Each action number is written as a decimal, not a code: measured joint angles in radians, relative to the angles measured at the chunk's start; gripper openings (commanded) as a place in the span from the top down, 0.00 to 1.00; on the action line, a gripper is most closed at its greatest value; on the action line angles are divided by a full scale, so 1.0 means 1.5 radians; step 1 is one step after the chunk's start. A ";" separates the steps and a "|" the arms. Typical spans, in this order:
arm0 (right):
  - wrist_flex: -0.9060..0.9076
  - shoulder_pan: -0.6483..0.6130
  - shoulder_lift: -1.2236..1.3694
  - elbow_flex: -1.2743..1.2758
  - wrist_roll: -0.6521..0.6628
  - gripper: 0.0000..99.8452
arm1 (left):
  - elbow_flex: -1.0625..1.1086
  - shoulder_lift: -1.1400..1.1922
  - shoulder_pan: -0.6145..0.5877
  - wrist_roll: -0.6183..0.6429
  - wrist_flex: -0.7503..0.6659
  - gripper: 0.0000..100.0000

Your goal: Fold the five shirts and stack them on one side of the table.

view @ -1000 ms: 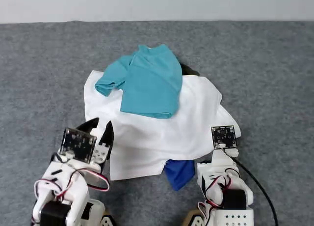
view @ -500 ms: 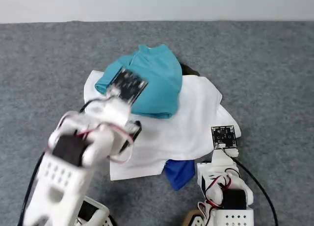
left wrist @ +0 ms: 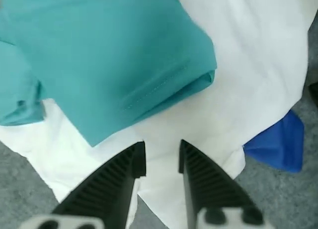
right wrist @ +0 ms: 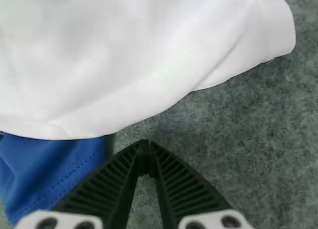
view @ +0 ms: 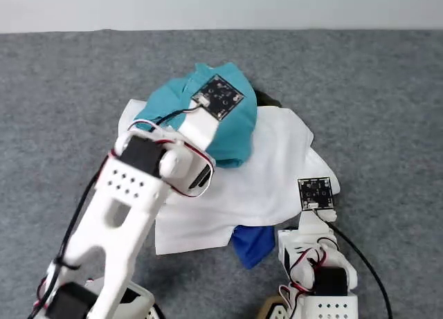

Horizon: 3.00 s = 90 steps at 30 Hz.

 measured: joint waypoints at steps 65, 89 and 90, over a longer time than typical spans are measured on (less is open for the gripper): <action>0.000 0.000 0.000 0.000 0.000 0.99 | -0.573 0.107 -0.704 -0.124 0.178 1.00; 0.000 0.000 0.000 0.000 0.000 0.99 | -0.586 0.079 -0.962 -0.250 0.175 0.65; 0.000 0.000 0.000 0.000 0.000 0.99 | -0.595 0.079 -0.962 -0.251 0.173 0.65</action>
